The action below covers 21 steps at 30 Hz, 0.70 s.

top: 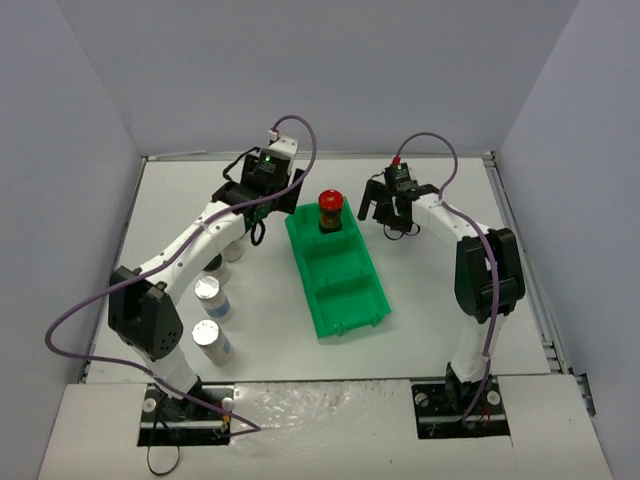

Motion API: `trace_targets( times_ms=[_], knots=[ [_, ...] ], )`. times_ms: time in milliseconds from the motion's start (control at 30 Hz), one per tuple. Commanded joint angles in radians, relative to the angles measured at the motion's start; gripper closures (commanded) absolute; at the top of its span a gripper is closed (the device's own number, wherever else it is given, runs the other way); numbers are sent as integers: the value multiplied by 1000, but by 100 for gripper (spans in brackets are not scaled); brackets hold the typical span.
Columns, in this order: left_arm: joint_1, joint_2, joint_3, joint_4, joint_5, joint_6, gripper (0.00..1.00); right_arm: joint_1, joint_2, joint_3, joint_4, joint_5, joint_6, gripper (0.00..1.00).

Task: Organize the condiment bottles

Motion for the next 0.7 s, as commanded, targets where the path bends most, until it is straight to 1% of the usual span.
trace_targets(
  times_ms=[0,100,233,333,467,667],
  knots=[
    [81,-76,84,-75,-190,-115,25,11,-8,73,8,32,-28,7],
    [139,-56,102,-97,-201,-149,25,15,-12,78,8,24,-26,7],
    [197,7,135,-89,-188,-158,25,18,-22,79,7,18,-26,7],
    [249,84,166,-113,-135,-192,25,18,-32,77,8,19,-27,7],
    [276,144,200,-146,-89,-220,25,18,-52,66,7,18,-27,6],
    [297,155,192,-141,-43,-222,25,18,-68,50,6,23,-30,6]
  ],
)
